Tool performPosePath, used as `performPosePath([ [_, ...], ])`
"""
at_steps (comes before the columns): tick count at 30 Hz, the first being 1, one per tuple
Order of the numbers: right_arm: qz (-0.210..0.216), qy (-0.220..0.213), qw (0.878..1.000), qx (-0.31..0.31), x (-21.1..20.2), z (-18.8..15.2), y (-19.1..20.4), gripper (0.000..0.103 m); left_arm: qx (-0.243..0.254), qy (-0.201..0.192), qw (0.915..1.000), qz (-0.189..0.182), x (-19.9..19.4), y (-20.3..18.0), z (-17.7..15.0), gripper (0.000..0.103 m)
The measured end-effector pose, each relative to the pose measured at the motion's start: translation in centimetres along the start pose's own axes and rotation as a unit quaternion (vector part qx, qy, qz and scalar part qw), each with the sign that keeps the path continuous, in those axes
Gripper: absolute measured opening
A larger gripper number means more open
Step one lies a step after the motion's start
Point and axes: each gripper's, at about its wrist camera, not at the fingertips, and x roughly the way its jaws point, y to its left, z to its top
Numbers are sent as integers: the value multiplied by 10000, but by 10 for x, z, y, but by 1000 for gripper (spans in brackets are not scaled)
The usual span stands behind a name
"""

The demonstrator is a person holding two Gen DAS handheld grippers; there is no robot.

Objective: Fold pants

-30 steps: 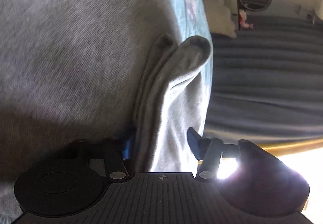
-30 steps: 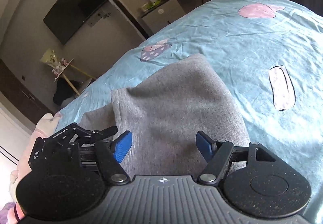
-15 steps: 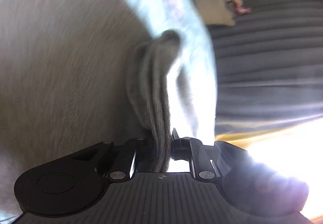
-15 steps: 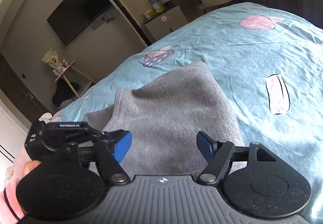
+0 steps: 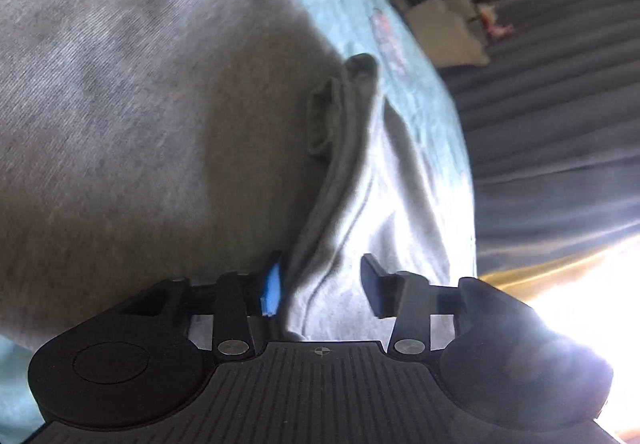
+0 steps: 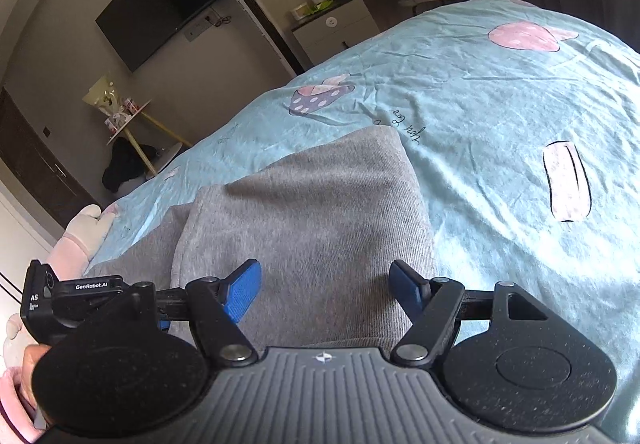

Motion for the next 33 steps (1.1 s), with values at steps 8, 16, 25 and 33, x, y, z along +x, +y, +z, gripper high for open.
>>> performPosePath([
  [8, 784, 413, 9871, 1334, -14, -15, -16, 74, 109, 14, 9997, -239, -12, 8, -13, 57],
  [16, 219, 797, 9876, 1335, 3, -22, -3, 75, 79, 56, 9990, -442, -6, 10, -18, 37],
  [25, -758, 344, 9806, 1772, 21, -27, -13, 33, 86, -18, 9999, -135, -12, 19, -23, 26],
  [33, -1313, 208, 9832, 1254, 18, -25, -2, 25, 150, -13, 9998, -102, -12, 17, -23, 27],
])
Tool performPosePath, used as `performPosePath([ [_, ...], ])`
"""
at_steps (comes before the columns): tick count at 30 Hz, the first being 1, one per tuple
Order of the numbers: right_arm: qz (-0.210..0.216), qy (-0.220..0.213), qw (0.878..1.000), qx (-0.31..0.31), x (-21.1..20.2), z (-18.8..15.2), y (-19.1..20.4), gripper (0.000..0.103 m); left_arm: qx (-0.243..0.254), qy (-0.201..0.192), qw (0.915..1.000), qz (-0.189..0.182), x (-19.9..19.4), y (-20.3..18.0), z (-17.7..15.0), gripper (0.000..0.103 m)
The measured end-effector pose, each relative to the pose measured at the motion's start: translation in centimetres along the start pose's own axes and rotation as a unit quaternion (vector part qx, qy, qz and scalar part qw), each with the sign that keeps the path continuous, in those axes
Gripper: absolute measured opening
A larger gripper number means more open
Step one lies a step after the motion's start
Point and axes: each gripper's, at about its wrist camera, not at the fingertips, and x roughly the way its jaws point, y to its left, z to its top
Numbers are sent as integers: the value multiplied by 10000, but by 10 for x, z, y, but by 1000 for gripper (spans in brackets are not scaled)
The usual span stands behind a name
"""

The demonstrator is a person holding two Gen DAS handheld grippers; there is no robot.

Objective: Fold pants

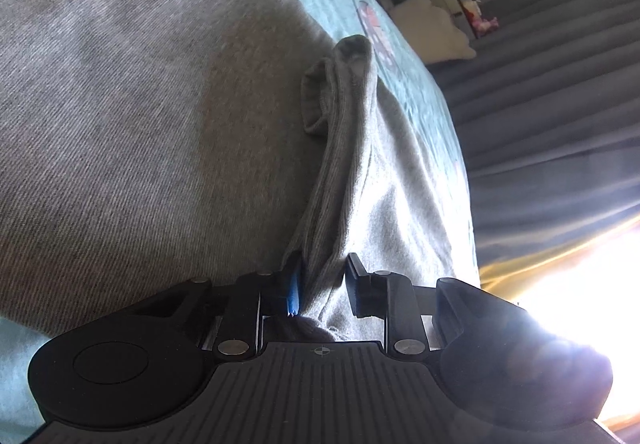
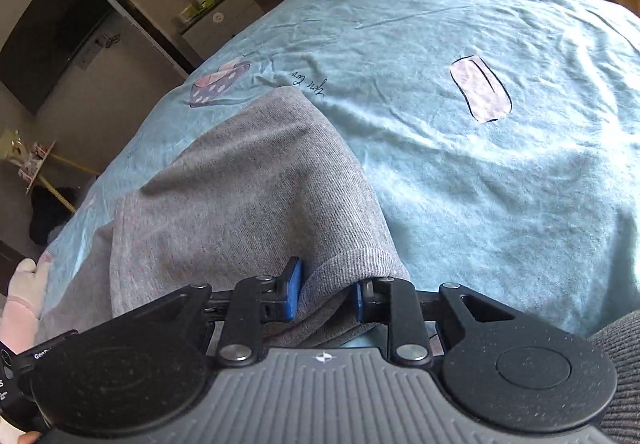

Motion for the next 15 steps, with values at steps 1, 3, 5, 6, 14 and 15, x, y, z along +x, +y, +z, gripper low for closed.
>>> performPosePath([
  [1, 50, 81, 9999, 136, 1, 2, -4, 25, -10, 3, 10000, -5, 0, 0, 0, 27],
  [3, 261, 239, 9982, 488, 0, 7, -13, 26, -23, 10, 10000, -13, 0, 1, 1, 27],
  [5, 393, 413, 9965, 608, -4, 10, -16, 33, -44, 16, 10000, -39, 0, 2, 1, 29],
  [6, 428, 520, 9961, 562, -9, 11, -15, 40, -65, 25, 10000, -70, 1, 4, 2, 30],
  [14, 900, 438, 9904, -956, -48, 28, 17, 68, 191, -135, 9992, -337, -2, -5, 5, 64],
  [15, 1060, 463, 9879, -1037, -49, 29, 20, 74, 213, -176, 9991, -335, -2, -6, 6, 65],
])
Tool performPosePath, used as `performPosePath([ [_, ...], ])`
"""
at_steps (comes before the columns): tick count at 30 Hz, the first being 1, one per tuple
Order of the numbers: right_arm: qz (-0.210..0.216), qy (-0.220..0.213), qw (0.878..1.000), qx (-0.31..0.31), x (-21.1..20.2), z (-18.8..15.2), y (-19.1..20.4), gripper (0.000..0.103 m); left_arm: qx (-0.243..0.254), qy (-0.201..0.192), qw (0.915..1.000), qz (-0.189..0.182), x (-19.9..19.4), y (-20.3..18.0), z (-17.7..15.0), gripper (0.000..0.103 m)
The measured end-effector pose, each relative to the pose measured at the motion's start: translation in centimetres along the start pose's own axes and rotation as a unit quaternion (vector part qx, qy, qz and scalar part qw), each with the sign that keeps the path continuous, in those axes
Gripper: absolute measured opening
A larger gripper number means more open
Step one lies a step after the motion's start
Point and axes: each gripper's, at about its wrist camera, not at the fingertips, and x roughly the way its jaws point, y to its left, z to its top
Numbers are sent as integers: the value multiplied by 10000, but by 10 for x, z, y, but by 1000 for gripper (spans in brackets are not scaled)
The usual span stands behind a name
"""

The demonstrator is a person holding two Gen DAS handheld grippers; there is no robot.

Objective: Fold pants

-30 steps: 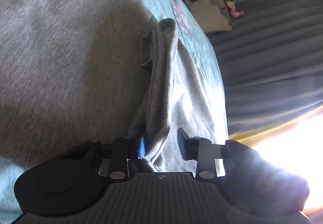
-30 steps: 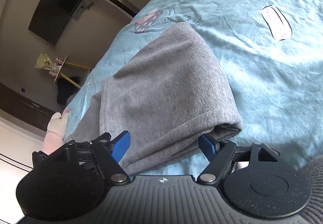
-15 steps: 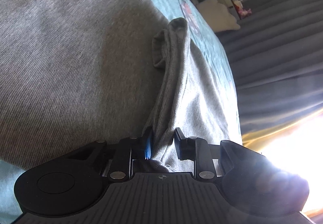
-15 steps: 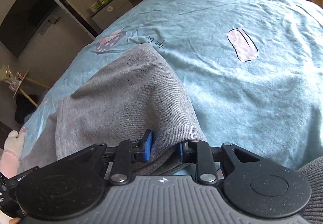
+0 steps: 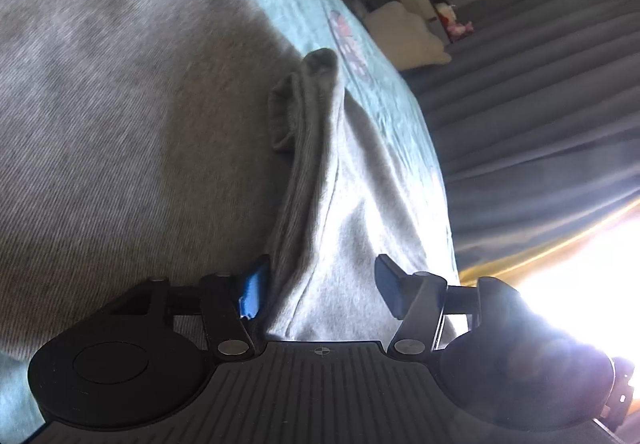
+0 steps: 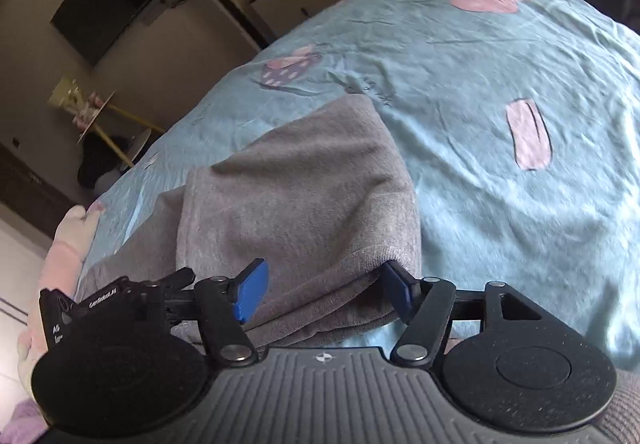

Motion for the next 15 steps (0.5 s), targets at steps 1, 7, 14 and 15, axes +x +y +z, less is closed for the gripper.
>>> performPosePath([
  [1, 200, -7, 9998, -27, -1, 1, 1, 74, -8, -33, 10000, 9, 0, 0, 1, 66],
  [7, 795, -365, 9961, 98, -4, 14, -4, 74, -109, 12, 9999, 7, 12, 0, 11, 69],
  [14, 105, -258, 9990, -337, 31, 13, 3, 74, -694, 259, 9971, -168, 46, 13, 31, 19],
  [15, 8, -288, 9980, -567, 34, 13, 10, 74, -744, 257, 9968, -159, 48, 14, 32, 18],
])
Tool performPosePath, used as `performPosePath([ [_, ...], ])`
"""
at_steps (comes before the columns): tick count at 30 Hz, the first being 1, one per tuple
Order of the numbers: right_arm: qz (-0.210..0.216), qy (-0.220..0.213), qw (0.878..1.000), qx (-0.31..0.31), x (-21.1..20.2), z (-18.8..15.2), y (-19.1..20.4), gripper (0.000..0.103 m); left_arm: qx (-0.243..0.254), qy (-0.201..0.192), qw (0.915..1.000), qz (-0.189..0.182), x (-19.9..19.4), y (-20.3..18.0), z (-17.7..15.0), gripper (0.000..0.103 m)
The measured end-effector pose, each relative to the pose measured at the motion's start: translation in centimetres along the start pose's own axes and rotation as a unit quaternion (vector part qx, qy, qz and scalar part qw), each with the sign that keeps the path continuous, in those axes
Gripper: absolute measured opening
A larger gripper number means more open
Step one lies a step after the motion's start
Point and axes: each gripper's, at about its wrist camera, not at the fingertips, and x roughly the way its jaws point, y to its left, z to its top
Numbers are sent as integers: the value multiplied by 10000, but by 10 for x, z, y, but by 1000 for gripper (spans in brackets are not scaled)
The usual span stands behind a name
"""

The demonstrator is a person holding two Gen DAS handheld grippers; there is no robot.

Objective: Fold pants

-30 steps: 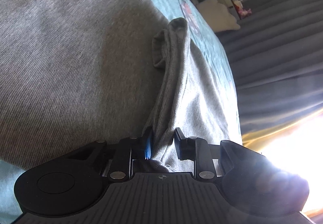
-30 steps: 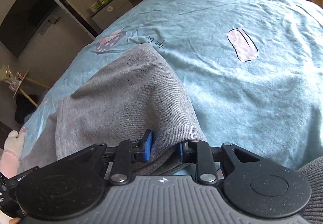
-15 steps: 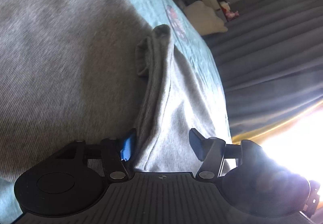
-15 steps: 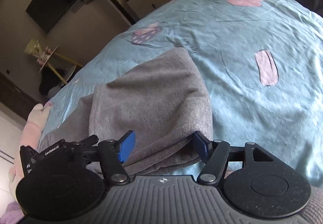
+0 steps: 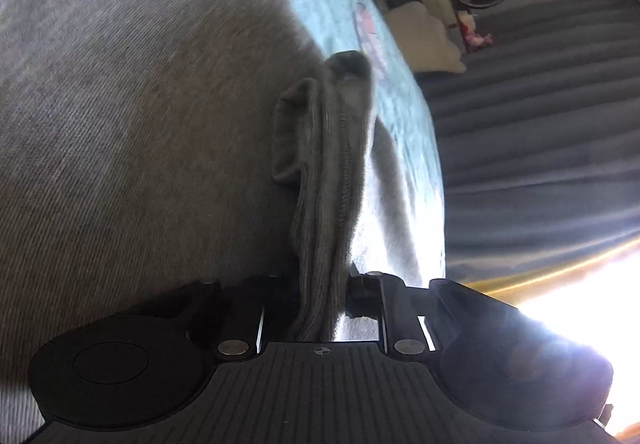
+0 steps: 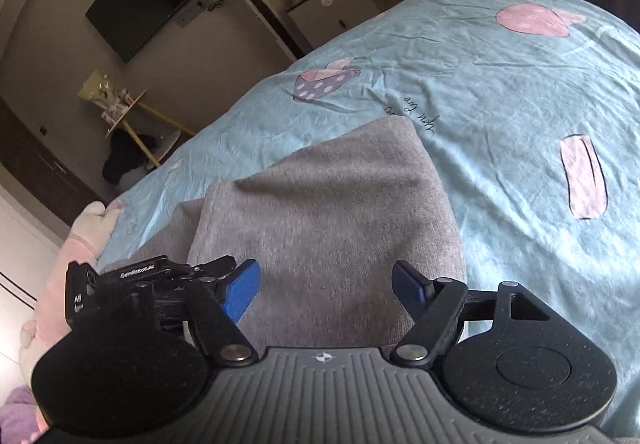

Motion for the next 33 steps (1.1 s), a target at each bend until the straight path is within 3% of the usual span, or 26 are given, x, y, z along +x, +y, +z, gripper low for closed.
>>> performPosePath([
  [3, -189, -144, 9981, -576, 5, 5, 18, 74, 370, -181, 9991, -44, -12, -16, -3, 16],
  [7, -282, -184, 9955, -880, 14, 13, 35, 74, 804, -565, 9952, 6, -47, -40, 4, 16],
  [9, -283, -112, 9953, -924, 22, 12, 40, 74, 1204, -752, 9880, 616, -63, -47, 4, 19],
  [11, -336, 58, 9949, -947, 33, 6, 42, 74, 1627, -886, 9721, 1440, -69, -45, 0, 44],
  [12, -402, 229, 9944, -955, 41, 0, 42, 74, 1732, -922, 9634, 1826, -68, -39, -3, 51],
  [13, -480, 358, 9937, -945, 48, -4, 41, 74, 1717, -887, 9607, 1992, -68, -32, -5, 56],
  [16, -705, 506, 9895, -1156, 60, -22, 40, 74, 970, -896, 9822, 1333, -73, -9, 1, 56],
  [18, -773, 442, 9861, -1401, 60, -28, 44, 75, 795, -1115, 9856, 995, -77, -7, 4, 59],
  [20, -805, 445, 9827, -1610, 60, -32, 48, 78, 787, -1219, 9850, 936, -74, -6, 6, 71],
  [22, -919, 450, 9766, -1894, 65, -37, 50, 79, 863, -1091, 9813, 1330, -63, -4, 4, 69],
  [24, -995, 448, 9736, -2003, 70, -40, 53, 87, 1258, -1112, 9736, 1544, -59, -8, 1, 66],
  [28, -867, 334, 9813, -1688, 68, -39, 51, 94, 1541, -1516, 9589, 1836, -77, -19, -4, 67],
  [30, -660, 264, 9875, -1405, 62, -35, 41, 94, 1277, -2021, 9568, 1656, -106, -16, -4, 72],
  [32, -459, 210, 9929, -1079, 56, -32, 32, 94, 682, -2592, 9549, 1278, -146, -5, 0, 79],
  [33, -371, 173, 9950, -908, 53, -30, 28, 94, 389, -2882, 9500, 1141, -169, 3, 1, 81],
])
